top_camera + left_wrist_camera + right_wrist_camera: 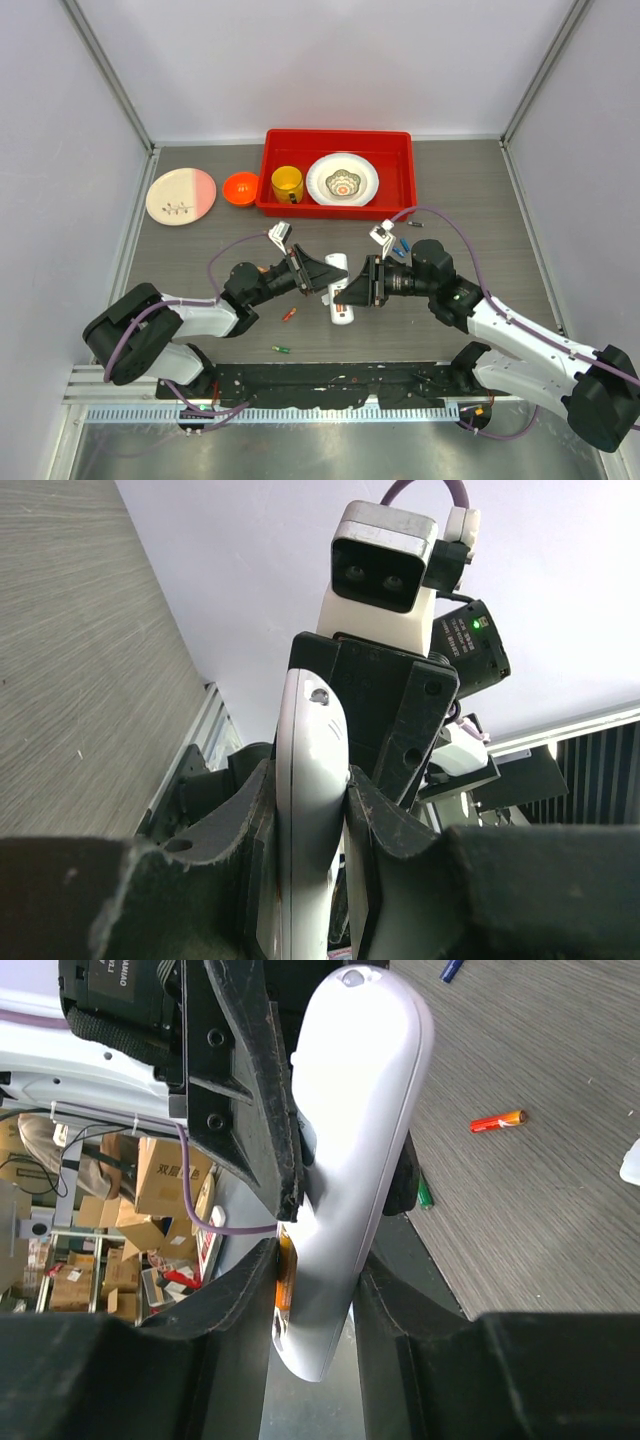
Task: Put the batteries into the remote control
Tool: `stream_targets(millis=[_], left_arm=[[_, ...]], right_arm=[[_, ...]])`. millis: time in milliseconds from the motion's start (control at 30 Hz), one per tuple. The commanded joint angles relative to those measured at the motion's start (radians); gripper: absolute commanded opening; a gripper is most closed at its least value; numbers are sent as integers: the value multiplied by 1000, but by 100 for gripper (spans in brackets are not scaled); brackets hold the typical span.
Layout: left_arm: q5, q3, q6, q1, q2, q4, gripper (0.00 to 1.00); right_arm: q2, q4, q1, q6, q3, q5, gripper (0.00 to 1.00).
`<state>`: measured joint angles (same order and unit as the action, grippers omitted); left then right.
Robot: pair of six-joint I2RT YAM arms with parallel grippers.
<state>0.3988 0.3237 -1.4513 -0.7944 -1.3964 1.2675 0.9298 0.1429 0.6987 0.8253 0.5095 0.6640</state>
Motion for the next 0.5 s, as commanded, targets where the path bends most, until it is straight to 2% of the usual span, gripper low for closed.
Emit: stream_targets(millis=[0, 100, 200, 233, 333, 367, 400, 433, 467], left_arm=[[17, 26, -17, -26, 10, 279, 0], [8, 25, -9, -31, 7, 279, 0], [-5, 25, -1, -42, 2, 279, 0], [-8, 26, 3, -48, 0, 279, 0], [-12, 28, 11, -55, -7, 279, 0], [-12, 26, 15, -55, -7, 279, 0], [-14, 23, 20, -55, -7, 279, 0], [-17, 20, 25, -55, -3, 279, 0], [-23, 12, 29, -54, -1, 279, 0]], right_arm=[[7, 52, -1, 0, -14, -89, 33], [12, 61, -1, 15, -19, -107, 27], [17, 67, -1, 32, -22, -135, 15], [18, 69, -1, 38, -23, -145, 3], [36, 81, -1, 38, -22, -121, 1], [37, 87, -1, 37, -22, -110, 3], [35, 89, -1, 32, -19, -101, 10], [18, 81, -1, 26, -16, -95, 31], [8, 64, -2, -1, -8, -90, 41]])
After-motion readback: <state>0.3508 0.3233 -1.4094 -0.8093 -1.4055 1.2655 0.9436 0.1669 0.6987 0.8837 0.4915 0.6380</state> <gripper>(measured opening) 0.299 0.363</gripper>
